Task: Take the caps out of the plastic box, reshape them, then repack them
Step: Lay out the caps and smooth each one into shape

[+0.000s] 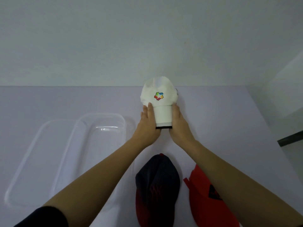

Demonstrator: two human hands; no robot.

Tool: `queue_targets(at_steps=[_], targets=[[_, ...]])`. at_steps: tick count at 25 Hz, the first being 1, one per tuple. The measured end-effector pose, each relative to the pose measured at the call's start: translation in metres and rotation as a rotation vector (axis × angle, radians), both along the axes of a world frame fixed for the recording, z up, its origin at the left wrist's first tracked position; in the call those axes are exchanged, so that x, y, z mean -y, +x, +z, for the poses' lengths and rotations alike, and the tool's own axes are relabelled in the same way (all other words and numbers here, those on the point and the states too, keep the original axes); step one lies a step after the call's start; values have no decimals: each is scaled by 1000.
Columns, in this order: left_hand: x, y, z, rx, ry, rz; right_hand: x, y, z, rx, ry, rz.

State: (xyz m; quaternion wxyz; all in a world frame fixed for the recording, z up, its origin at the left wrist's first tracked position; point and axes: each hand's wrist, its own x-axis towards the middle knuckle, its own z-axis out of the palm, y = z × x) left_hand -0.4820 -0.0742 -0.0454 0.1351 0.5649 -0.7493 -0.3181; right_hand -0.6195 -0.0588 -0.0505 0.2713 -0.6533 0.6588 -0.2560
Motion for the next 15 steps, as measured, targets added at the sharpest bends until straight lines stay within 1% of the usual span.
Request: queue_targets(at_steps=[2,3,6,7,8,10,11,13,15], targets=[[-6,-3,1,-43,-72,31,-3,6,1,175,-40,77],[-9,-2,0,-79,-100,24,-5,7,2,233,-36,80],[-20,-3,6,-258,-97,73,-16,10,12,444,67,47],[-21,-6,8,-274,-103,72,-20,14,17,500,108,44],[-23,-10,10,-256,-148,82,-22,17,19,557,140,41],[-27,-11,8,-301,-192,98,-25,19,17,617,156,9],[-26,-9,6,-320,-168,132,-26,18,16,610,136,-4],[-29,-4,8,-391,-81,82,-27,18,13,554,88,27],[-33,-1,6,-373,-86,72,-28,20,11,522,52,61]])
